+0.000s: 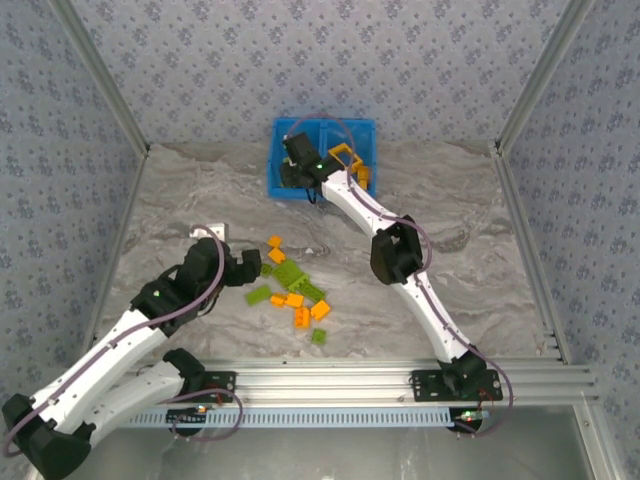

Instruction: Sort the legos into containers by color

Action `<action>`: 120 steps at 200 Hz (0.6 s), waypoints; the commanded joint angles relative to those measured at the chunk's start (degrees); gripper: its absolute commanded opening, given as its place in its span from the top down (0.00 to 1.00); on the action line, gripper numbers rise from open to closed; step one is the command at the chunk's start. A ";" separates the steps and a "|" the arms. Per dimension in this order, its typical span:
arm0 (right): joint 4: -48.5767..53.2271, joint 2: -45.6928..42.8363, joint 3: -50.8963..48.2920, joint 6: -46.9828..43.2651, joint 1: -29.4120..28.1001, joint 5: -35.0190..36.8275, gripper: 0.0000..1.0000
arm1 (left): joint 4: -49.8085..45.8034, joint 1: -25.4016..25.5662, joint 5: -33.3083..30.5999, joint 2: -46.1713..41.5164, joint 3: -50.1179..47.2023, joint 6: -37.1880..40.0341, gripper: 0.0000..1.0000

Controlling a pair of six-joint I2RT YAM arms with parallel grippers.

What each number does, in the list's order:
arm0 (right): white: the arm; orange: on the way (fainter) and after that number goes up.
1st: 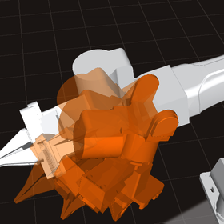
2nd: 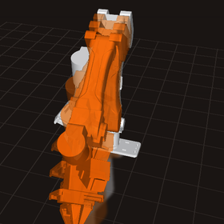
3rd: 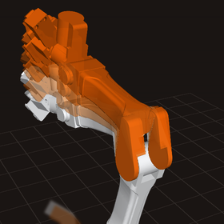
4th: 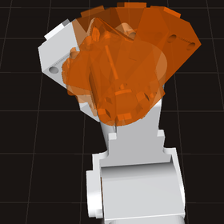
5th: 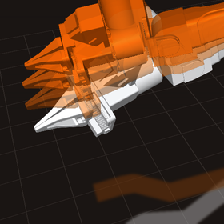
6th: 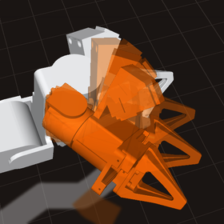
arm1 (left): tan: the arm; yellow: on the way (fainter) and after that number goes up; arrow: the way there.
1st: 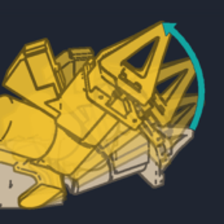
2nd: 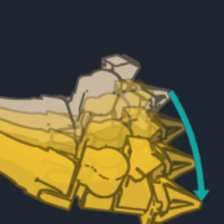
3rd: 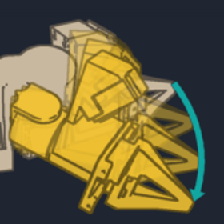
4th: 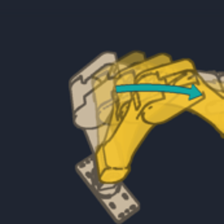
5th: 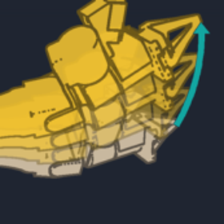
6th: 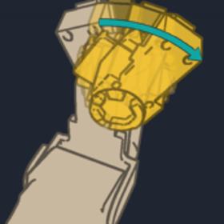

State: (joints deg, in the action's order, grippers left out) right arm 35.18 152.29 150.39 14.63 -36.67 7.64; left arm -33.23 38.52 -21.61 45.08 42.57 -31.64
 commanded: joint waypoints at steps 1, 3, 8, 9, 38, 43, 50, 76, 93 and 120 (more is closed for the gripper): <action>1.02 -0.55 4.66 0.24 -0.02 -2.54 0.51 | 1.87 -0.72 2.00 1.82 -0.64 -2.55 0.01; 1.14 -0.75 4.83 0.16 0.01 -2.48 0.50 | 1.90 -0.75 2.07 1.98 -0.64 -2.64 0.01; 1.15 -1.35 4.96 0.01 -0.12 -2.64 0.49 | 2.16 -0.89 2.33 2.58 -0.66 -2.91 0.01; 1.18 -1.50 4.94 -0.02 -0.10 -2.63 0.49 | 2.23 -0.99 2.43 2.70 -0.69 -3.00 0.01; 3.06 -7.04 4.29 -1.25 -0.16 -3.17 0.47 | 2.36 -3.58 7.32 7.35 -0.27 -5.50 0.01; 3.69 -8.42 3.78 -1.40 -0.21 -3.45 0.47 | 2.21 -4.16 8.72 8.64 0.04 -5.65 0.01; 4.52 -10.75 2.44 -1.60 -0.26 -4.02 0.47 | 1.89 -4.80 10.35 10.72 0.63 -5.88 0.01; 1.46 -24.49 -12.87 -2.88 -1.00 -8.23 0.43 | 1.83 -6.31 13.45 18.53 2.60 -4.99 0.06; -6.37 -36.28 -30.22 -3.97 -1.69 -12.84 0.35 | 3.75 -8.02 16.85 23.61 3.39 -3.67 0.10; -11.91 -51.45 -50.16 -5.61 -3.15 -15.99 0.25 | 7.00 -11.23 21.72 31.46 4.88 -2.17 0.14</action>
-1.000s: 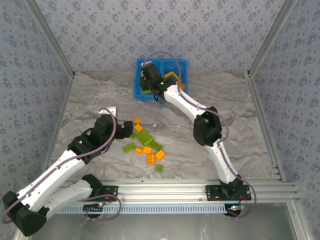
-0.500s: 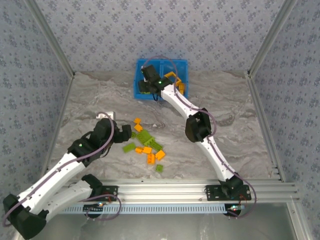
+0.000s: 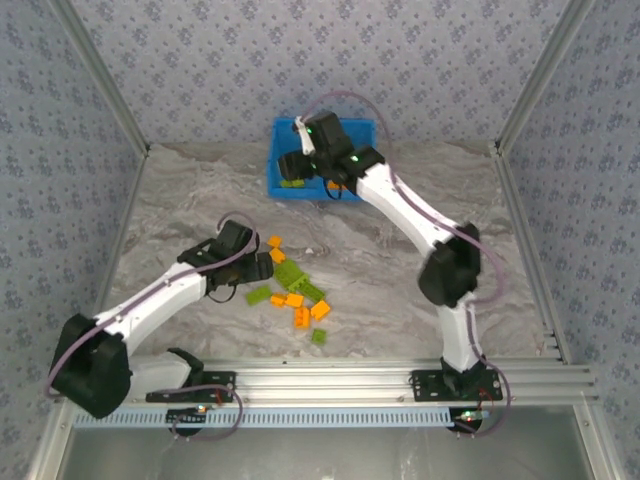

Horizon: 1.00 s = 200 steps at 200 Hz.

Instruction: Sort the legos into containers by color

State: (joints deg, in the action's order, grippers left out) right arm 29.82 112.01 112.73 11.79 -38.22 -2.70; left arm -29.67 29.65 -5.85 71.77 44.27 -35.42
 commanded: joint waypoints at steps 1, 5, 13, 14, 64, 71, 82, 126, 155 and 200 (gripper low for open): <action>-6.67 -11.62 -13.05 -2.84 -1.69 -5.65 0.25 | 3.59 -2.43 6.04 5.00 3.23 1.68 0.14; -6.99 -13.32 -15.21 -2.83 -1.82 -5.81 0.24 | 3.88 -2.76 6.28 5.95 3.48 1.90 0.15; -7.41 -16.38 -18.88 -2.76 -2.16 -6.20 0.22 | 4.63 -3.33 6.73 7.87 3.90 2.32 0.16; -7.45 -16.77 -19.44 -2.71 -2.18 -6.23 0.22 | 4.76 -3.39 6.77 8.04 3.90 2.39 0.16; -7.12 -27.30 -33.15 -0.75 -3.45 -2.79 0.19 | 8.17 -4.34 10.47 17.09 6.76 4.70 0.24; -6.08 -27.33 -33.23 -0.57 -3.63 -2.10 0.19 | 8.62 -4.34 10.90 17.87 6.95 4.59 0.25; -4.79 -27.19 -32.93 -0.33 -3.97 -1.10 0.19 | 9.09 -4.34 10.91 18.89 6.99 4.18 0.27; -4.45 -26.80 -31.90 -0.63 -5.33 -0.93 0.17 | 8.74 -4.42 7.64 21.47 6.25 3.87 0.39; -4.38 -26.17 -30.99 -0.72 -5.65 -0.82 0.17 | 8.09 -4.45 6.36 20.92 5.09 3.39 0.49; -4.35 -25.96 -30.90 -0.03 -6.01 -0.29 0.17 | 7.20 -4.42 4.92 18.80 3.60 2.13 0.66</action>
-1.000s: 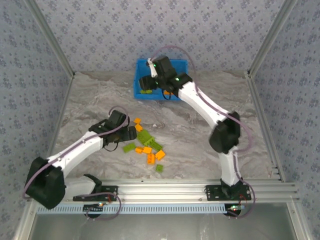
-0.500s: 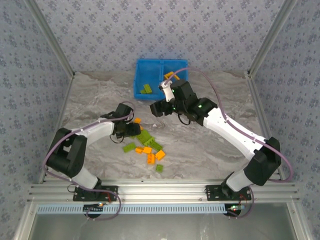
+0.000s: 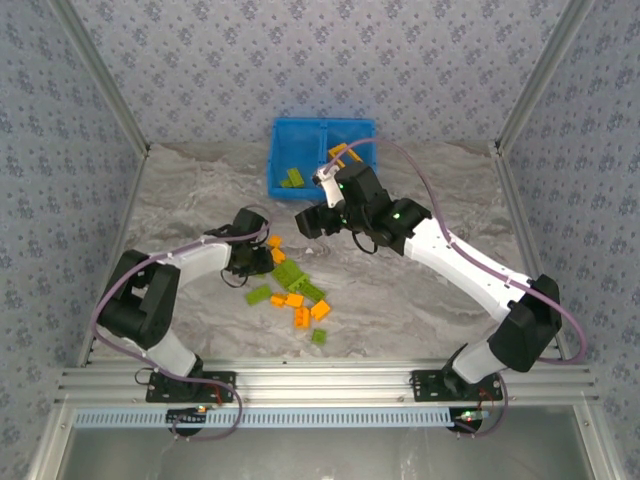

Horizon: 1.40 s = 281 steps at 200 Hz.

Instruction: Sort the legos into containers by color

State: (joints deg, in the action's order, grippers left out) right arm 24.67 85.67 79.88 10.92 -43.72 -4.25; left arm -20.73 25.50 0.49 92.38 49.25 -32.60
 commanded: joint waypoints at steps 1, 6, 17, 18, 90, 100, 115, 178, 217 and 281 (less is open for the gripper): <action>0.81 0.33 1.95 0.85 -0.50 1.31 0.17 | -1.75 -0.27 -1.40 -1.88 -1.37 -0.70 0.66; 0.92 0.22 2.04 1.03 -0.48 1.51 0.16 | -1.83 -0.27 -1.25 -2.23 -1.43 -0.88 0.68; 1.05 -0.35 1.88 1.70 -0.57 2.30 0.16 | -2.22 -0.27 -0.86 -3.68 -1.13 -1.38 0.72; 1.07 -0.42 1.83 1.76 -0.57 2.44 0.16 | -2.26 -0.27 -0.81 -3.82 -1.06 -1.44 0.72; -4.41 -15.42 -10.08 8.77 -0.57 15.89 0.12 | -4.15 1.98 -5.66 -9.72 18.53 2.29 0.79; -4.87 -17.33 -12.02 9.48 -0.58 17.24 0.11 | -2.90 2.67 -7.19 -6.51 23.42 4.14 0.79; -4.80 -19.58 -14.98 10.29 -0.57 18.75 0.11 | -0.32 3.80 -9.91 -0.49 30.97 7.04 0.79; 1.27 -27.88 -18.66 12.10 -0.72 22.32 0.10 | -2.62 2.44 -16.26 31.25 68.83 11.09 0.79; 4.15 -32.43 -20.07 12.60 -0.67 24.17 0.09 | -14.30 1.67 -17.49 50.32 94.22 13.36 0.79; 4.30 -33.37 -19.23 12.12 -0.68 23.85 0.09 | -16.04 1.66 -14.94 53.32 97.26 9.51 0.59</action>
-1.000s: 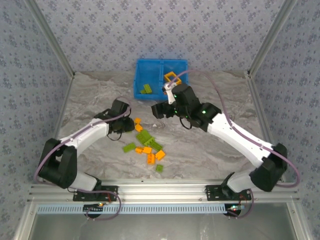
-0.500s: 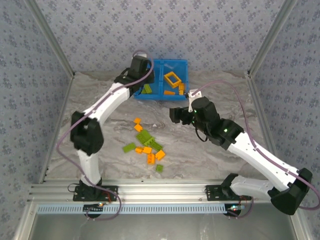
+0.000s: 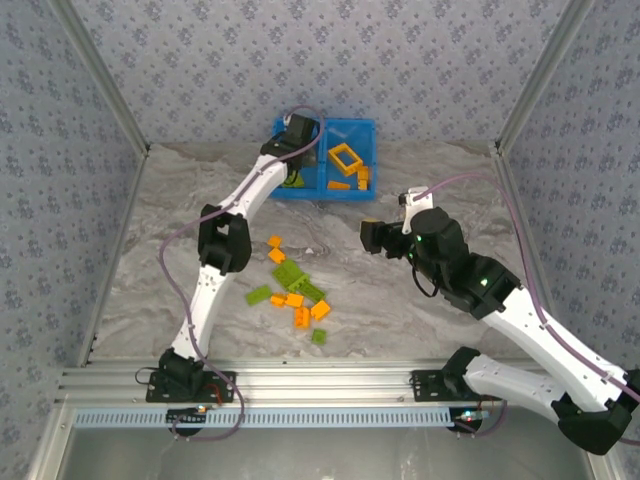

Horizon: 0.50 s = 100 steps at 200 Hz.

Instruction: Sort the legos into containers by color

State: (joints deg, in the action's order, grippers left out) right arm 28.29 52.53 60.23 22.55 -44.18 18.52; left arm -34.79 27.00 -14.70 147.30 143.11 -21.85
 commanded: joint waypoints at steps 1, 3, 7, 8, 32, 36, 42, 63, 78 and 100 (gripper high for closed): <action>0.65 -0.15 0.46 0.49 -0.21 1.03 0.09 | -1.97 0.15 0.31 -1.73 3.41 -1.26 0.59; 0.56 -0.06 0.43 0.50 -0.20 1.00 0.09 | -2.09 0.15 0.42 -1.93 3.41 -1.31 0.58; 0.43 0.01 0.50 0.52 -0.30 0.91 0.08 | -2.27 0.15 0.45 -2.44 3.41 -1.35 0.56; 0.40 0.02 0.46 0.54 -0.34 0.86 0.08 | -2.33 0.15 0.50 -2.50 3.41 -1.36 0.55; -0.17 1.43 0.51 0.41 -0.21 0.31 0.08 | -2.57 0.49 1.30 -7.10 2.15 -1.05 0.43; -0.30 1.80 0.51 0.38 -0.26 0.24 0.08 | -2.49 0.56 1.36 -8.05 1.76 -0.94 0.42; -0.41 2.33 0.51 0.25 -0.22 0.20 0.08 | -2.55 0.75 1.53 -9.72 1.13 -0.77 0.40; -0.89 4.62 0.51 -0.77 -0.29 -0.63 0.08 | -3.01 0.86 1.62 -16.84 -2.68 -1.23 0.38; -1.98 7.04 0.45 -3.63 -0.37 -4.24 0.08 | -1.47 0.86 2.18 -24.40 -9.29 -1.14 0.38; -0.80 14.27 3.72 -7.82 -1.13 -10.35 0.08 | 3.88 0.86 4.12 -38.13 -24.36 0.81 0.37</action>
State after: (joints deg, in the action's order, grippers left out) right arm 27.44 60.60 60.47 20.05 -44.34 15.18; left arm -36.07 27.51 -12.80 125.40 128.68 -22.52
